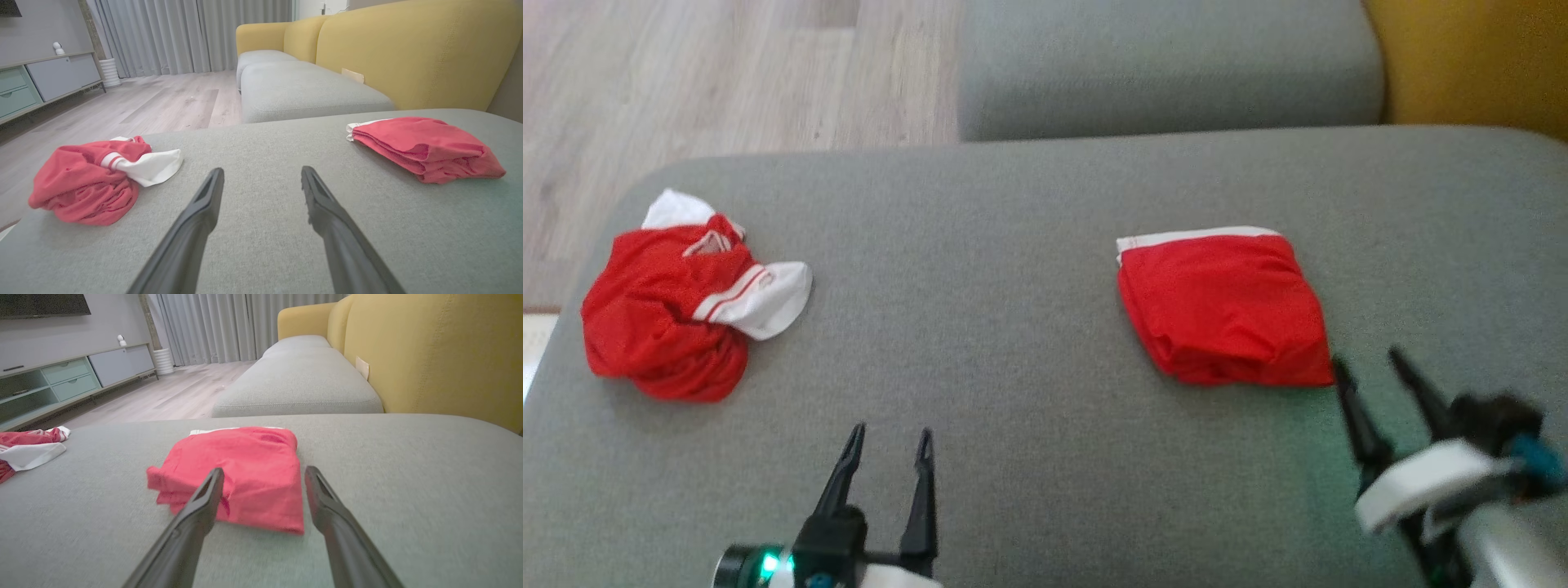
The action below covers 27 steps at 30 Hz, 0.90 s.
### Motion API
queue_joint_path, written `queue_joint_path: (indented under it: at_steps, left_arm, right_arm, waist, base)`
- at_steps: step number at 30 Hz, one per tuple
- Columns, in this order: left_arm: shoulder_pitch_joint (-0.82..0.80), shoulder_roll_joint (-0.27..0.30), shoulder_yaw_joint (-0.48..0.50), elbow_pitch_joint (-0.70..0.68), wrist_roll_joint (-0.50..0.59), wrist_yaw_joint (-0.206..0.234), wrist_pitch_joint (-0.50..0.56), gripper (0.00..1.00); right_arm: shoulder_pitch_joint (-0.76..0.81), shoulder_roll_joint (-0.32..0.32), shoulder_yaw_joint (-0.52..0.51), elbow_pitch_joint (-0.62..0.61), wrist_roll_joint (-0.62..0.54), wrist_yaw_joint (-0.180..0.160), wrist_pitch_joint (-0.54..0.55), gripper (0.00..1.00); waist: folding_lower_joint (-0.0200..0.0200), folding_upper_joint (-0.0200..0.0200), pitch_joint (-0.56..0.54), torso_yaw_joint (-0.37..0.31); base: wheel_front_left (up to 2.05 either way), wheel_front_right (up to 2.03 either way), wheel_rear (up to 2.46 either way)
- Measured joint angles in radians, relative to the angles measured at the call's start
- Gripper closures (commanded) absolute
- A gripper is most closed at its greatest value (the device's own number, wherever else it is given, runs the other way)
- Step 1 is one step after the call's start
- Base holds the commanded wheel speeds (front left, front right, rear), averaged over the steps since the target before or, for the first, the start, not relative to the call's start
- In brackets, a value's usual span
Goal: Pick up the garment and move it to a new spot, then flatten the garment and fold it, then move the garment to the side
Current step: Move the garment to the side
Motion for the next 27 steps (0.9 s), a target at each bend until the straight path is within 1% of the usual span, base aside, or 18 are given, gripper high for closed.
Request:
queue_joint_path:
  at_steps: [1, 5, 7, 10, 13, 15, 19, 22, 24, 25, 26, 27]
  left_arm:
    - [-0.022, 0.000, -0.017, -0.015, 0.002, 0.000, 0.000, 0.00]
    - [-0.084, -0.001, -0.048, -0.035, 0.015, 0.000, 0.000, 0.00]
    - [-0.121, -0.002, -0.063, -0.040, 0.015, 0.000, 0.000, 0.00]
    - [-0.162, -0.002, -0.086, -0.042, 0.014, 0.002, 0.000, 0.00]
    - [-0.184, -0.002, -0.112, -0.041, 0.014, 0.009, 0.000, 0.00]
    - [-0.203, -0.002, -0.129, -0.040, 0.003, 0.017, 0.000, 0.00]
    - [-0.255, -0.003, -0.160, -0.036, -0.005, 0.028, 0.000, 0.00]
    - [-0.282, -0.003, -0.177, -0.030, -0.005, 0.038, 0.000, 0.00]
    - [-0.291, -0.003, -0.186, -0.025, -0.013, 0.042, 0.000, 0.00]
    - [-0.294, -0.003, -0.188, -0.024, -0.015, 0.047, 0.000, 0.00]
    - [-0.296, -0.003, -0.189, -0.023, -0.016, 0.049, 0.000, 0.00]
    - [-0.297, -0.003, -0.191, -0.022, -0.016, 0.052, 0.000, 0.00]
  right_arm:
    - [-0.067, -0.044, 0.013, 0.018, 0.054, 0.000, 0.041, 0.00]
    - [-0.207, -0.142, 0.033, 0.049, 0.181, 0.000, 0.128, 0.00]
    - [-0.273, -0.185, 0.058, 0.065, 0.261, 0.000, 0.195, 0.00]
    - [-0.335, -0.231, 0.117, 0.079, 0.382, 0.000, 0.303, 0.00]
    - [-0.366, -0.264, 0.163, 0.081, 0.494, 0.000, 0.379, 0.00]
    - [-0.388, -0.290, 0.192, 0.086, 0.533, 0.000, 0.412, 0.00]
    - [-0.448, -0.342, 0.246, 0.113, 0.563, 0.000, 0.441, 0.00]
    - [-0.485, -0.352, 0.280, 0.131, 0.590, 0.000, 0.454, 0.00]
    - [-0.497, -0.353, 0.308, 0.141, 0.614, 0.000, 0.466, 0.07]
    - [-0.499, -0.353, 0.322, 0.146, 0.625, 0.000, 0.472, 0.00]
    - [-0.502, -0.353, 0.337, 0.150, 0.637, 0.000, 0.479, 0.03]
    - [-0.504, -0.353, 0.351, 0.151, 0.648, 0.000, 0.486, 0.15]
  waist:
    - [0.0000, 0.0000, 0.023, 0.007]
    - [0.0000, 0.0000, 0.086, 0.018]
    - [0.0000, 0.0000, 0.120, 0.024]
    - [0.0000, 0.0000, 0.167, 0.034]
    - [0.0000, 0.0000, 0.209, 0.043]
    - [0.0000, 0.0000, 0.235, 0.049]
    - [0.0000, 0.0000, 0.281, 0.063]
    - [0.0000, 0.0000, 0.308, 0.073]
    - [0.0000, 0.0000, 0.320, 0.079]
    - [0.0000, 0.0000, 0.325, 0.081]
    - [0.0001, 0.0000, 0.330, 0.083]
    - [0.0000, 0.0000, 0.333, 0.083]
  base:
    - [0.00, 0.00, 0.00]
    - [0.00, 0.00, 0.00]
    - [0.00, 0.00, 0.00]
    - [0.00, 0.00, 0.00]
    - [0.00, 0.00, 0.00]
    - [0.00, 0.00, 0.00]
    - [0.00, 0.00, 0.00]
    - [0.00, 0.00, 0.00]
    - [0.00, 0.00, 0.00]
    - [0.00, 0.00, 0.00]
    - [0.00, 0.00, 0.00]
    - [0.00, 0.00, 0.00]
